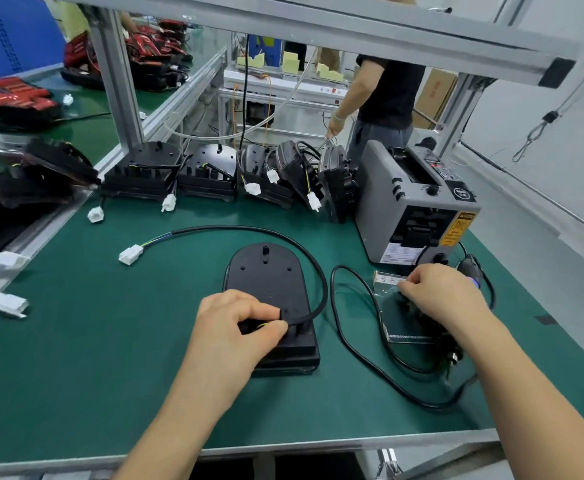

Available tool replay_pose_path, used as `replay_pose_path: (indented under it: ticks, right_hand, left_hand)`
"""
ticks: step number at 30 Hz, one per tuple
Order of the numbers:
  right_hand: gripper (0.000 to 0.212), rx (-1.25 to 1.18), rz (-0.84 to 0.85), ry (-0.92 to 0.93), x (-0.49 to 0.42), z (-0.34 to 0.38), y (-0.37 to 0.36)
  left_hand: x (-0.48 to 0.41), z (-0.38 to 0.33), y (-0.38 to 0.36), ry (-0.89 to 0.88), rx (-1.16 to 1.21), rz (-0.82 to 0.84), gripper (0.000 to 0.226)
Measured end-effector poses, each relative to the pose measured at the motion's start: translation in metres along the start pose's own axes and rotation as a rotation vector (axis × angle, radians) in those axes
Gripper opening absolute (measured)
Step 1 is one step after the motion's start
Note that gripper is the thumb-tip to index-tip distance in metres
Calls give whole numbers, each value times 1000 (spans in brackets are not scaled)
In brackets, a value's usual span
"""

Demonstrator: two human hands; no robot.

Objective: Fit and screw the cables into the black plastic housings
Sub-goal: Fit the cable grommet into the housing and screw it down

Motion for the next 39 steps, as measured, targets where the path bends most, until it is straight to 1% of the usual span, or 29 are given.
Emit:
replay_pose_path:
  ticks: [3,6,10,13,17,19,20,22,23,25,26,28,31,39]
  right_hand:
    - [27,85,-15,-32,-5,2,-3]
    - [18,149,-32,-51,-6,5,-7]
    - [13,154,-64,-79,-10,3,-9]
    - [13,154,-83,-64,-13,1,-10]
    - [14,101,-87,-36,-10,2,-9]
    - [17,17,-99,13,-5,8,-2]
    - [17,-63,-95,60,0,15,3]
    - [17,-301,-44,178,17,36,10]
    - [17,-422,8,238,30,51,14]
    - [17,-622,153,352,59,84,17]
    - [18,-674,218,408,72,100,16]
    - [18,-682,312,496,90,124,13]
    - [16,-631,411,528,99,143,7]
    - [18,-550,513,528,99,155,7]
  left_hand:
    - [0,0,0,8,13,-2,14]
    - [0,0,-1,16,10,-1,14]
    - [0,0,-1,21,12,-1,14]
    - [0,-1,0,14,11,-1,16]
    - [0,-1,-1,14,7,2,16]
    - [0,-1,-1,18,14,1,15]
    - [0,-1,-1,18,14,3,15]
    - [0,0,-1,14,10,3,15]
    - [0,0,-1,13,8,2,16]
    - [-1,0,-1,10,5,-2,18]
    - [-1,0,-1,8,5,-5,18]
    - [-1,-1,-1,4,4,-9,20]
    - [-1,-3,-1,-14,-11,-1,21]
    - [0,-3,-1,-25,-12,-1,22]
Point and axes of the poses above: each hand's wrist, its own x-axis away from the middle knuckle, its own y-axis out of the back of the hand, z = x × y, the point moved 9 cm from there along -x, towards the middle knuckle, and after that the axes turned 3 degrees about -y, right-handed, at the moved point
